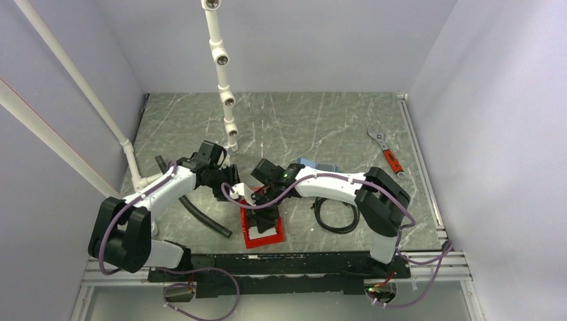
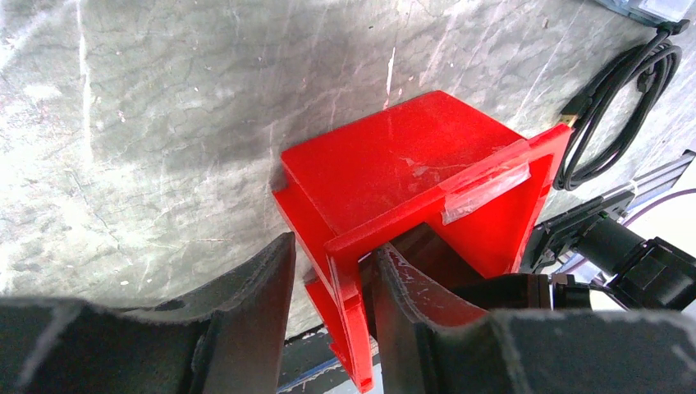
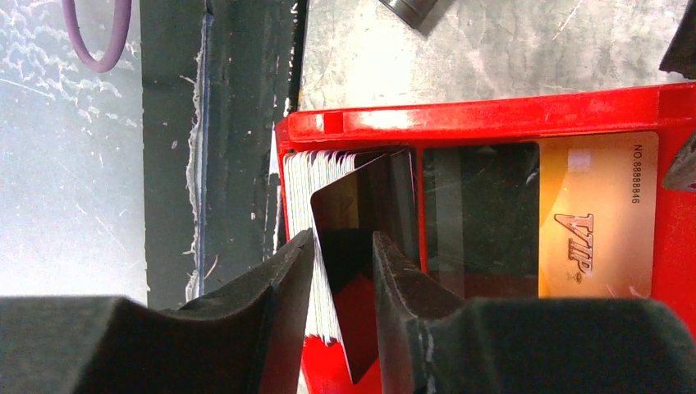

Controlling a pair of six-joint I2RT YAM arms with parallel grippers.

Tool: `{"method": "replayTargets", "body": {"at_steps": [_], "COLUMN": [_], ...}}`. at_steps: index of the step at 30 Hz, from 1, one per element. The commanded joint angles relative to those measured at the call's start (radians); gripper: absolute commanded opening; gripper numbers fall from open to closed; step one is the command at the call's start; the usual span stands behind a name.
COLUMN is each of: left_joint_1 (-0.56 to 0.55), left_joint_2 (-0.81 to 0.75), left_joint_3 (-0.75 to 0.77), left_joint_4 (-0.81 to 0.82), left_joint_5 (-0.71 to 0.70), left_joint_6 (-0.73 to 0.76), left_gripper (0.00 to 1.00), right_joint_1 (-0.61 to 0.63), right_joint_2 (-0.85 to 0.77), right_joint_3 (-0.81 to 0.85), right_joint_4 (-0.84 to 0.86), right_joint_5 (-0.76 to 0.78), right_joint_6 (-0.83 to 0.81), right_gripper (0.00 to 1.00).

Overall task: Put the credit cards into the card holder
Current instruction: Pick up the credit card from the storage box.

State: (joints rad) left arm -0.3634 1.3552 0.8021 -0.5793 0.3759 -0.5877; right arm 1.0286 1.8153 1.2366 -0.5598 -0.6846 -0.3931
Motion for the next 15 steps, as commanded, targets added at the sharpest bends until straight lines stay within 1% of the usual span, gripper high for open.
{"method": "replayTargets", "body": {"at_steps": [1,6,11,15], "left_joint_1": [0.001,0.001,0.002,0.002], "left_joint_2": [0.010,0.018,0.027,0.030], "left_joint_3": [0.015,0.020,0.023,0.028], "left_joint_4": [0.026,0.027,0.030,0.029], "left_joint_5": [-0.004,-0.003,-0.002,-0.003], "left_joint_6": [0.015,0.017,0.017,0.017], "left_gripper": [0.44,0.44,0.44,0.44], "right_joint_1": [-0.005,-0.005,-0.005,-0.007], "right_joint_2": [-0.051,-0.064,-0.074,-0.083], "right_joint_3": [0.000,0.001,0.003,0.004], "right_joint_4": [-0.023,-0.027,-0.027,-0.024], "right_joint_5": [-0.054,-0.044,-0.040,-0.036], "right_joint_6": [-0.008,-0.005,-0.002,0.000], "right_gripper": [0.33,0.30,0.21,0.20]}}
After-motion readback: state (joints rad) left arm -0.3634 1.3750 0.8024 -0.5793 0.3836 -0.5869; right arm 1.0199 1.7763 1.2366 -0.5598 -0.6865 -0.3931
